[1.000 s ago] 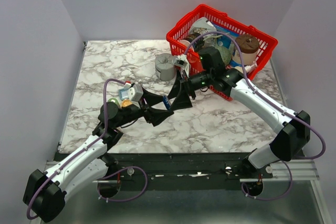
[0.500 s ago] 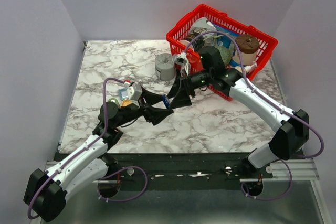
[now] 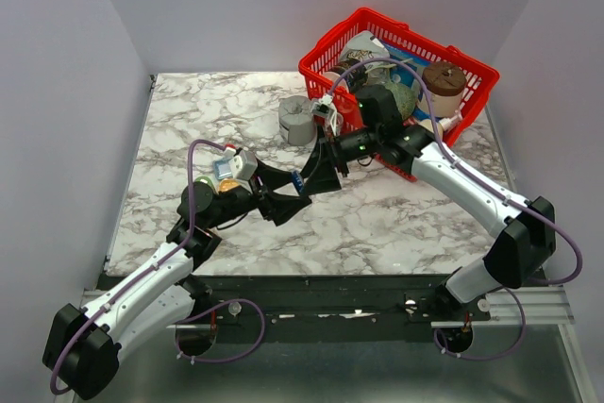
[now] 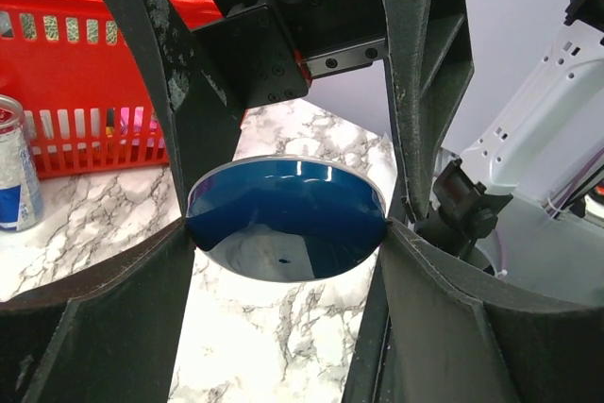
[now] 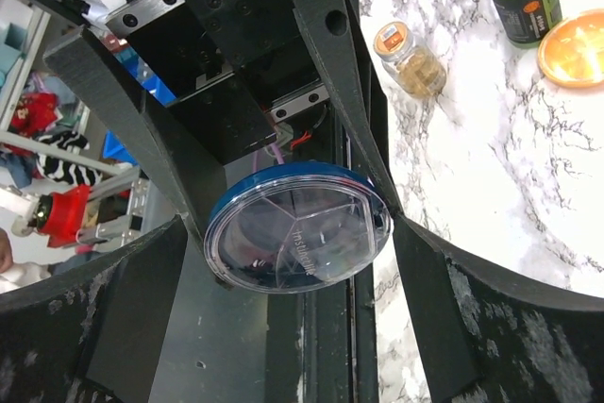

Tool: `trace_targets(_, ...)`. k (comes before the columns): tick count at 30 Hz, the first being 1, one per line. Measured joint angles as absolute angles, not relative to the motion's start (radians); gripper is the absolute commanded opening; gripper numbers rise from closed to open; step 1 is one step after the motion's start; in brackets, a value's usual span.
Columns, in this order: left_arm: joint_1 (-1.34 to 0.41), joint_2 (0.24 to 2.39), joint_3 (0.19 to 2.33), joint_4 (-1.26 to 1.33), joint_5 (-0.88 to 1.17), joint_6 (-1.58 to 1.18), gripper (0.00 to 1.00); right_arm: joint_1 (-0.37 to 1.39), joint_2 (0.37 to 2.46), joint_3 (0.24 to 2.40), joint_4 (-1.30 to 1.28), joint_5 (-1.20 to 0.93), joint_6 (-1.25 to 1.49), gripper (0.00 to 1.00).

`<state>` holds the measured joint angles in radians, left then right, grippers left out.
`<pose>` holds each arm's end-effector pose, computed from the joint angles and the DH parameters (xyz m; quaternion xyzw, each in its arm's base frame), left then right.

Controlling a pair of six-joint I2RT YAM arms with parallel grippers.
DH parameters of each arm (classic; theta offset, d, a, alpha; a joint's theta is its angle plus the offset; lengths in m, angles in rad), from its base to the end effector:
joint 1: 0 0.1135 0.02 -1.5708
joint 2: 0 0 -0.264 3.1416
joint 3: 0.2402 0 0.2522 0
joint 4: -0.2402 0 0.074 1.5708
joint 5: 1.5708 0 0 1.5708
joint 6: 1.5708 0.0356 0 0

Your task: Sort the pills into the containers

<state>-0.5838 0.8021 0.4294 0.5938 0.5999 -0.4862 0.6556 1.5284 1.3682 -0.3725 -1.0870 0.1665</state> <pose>0.1452 -0.1200 0.2926 0.2596 0.5849 -0.5391 0.5476 0.2489 0.2312 0.3514 -0.4288 0.6590 0.5813 0.2098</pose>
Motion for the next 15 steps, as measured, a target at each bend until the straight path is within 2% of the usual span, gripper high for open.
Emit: trace_targets(15, -0.587, 0.786, 0.431, 0.605, 0.621, -0.478, 0.26, 0.641, 1.511, 1.338, -0.36, -1.093, 0.165, 1.0)
